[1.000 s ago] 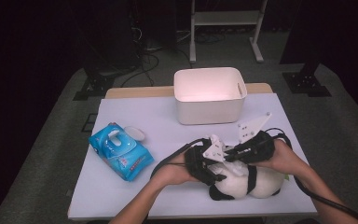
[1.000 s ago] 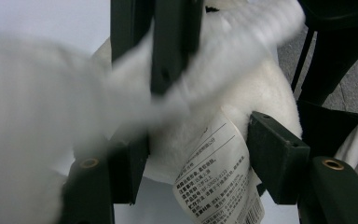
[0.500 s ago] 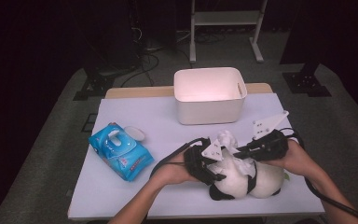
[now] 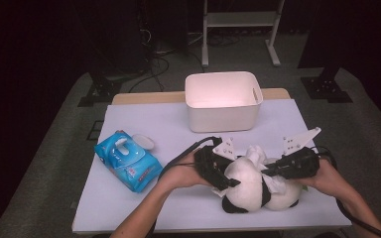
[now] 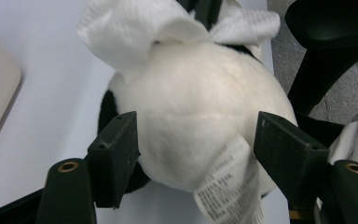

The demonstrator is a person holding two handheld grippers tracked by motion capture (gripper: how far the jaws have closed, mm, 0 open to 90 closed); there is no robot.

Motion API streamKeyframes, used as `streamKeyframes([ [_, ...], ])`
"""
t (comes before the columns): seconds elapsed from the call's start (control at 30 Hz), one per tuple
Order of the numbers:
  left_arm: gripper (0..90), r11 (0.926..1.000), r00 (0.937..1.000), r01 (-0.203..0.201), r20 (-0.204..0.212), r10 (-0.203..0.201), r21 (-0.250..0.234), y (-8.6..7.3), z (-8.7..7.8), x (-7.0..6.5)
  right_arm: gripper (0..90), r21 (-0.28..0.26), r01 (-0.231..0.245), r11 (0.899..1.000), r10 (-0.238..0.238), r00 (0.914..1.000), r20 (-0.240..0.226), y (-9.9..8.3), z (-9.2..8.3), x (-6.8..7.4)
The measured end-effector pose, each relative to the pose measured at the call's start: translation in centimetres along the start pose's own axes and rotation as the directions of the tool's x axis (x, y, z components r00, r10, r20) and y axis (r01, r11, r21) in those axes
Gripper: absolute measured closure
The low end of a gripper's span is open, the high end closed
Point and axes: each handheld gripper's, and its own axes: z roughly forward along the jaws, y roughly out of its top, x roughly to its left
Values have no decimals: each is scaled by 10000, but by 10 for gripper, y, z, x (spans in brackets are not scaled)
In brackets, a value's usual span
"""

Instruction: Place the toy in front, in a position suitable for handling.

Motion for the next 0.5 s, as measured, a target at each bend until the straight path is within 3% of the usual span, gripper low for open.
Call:
streamKeyframes([
  [0.23, 212, 9989, 9980, 391, 493, -402, 242, 4, 9, 2, 829, 33, 555, 9985, -556, 9984, 87, 2, 5, 18],
  [0.5, 198, 9967, 9952, 586, 755, -628, 559, 5, 18, 4, 830, 91, 533, 9985, -533, 9985, 78, 2, 9, 21],
])
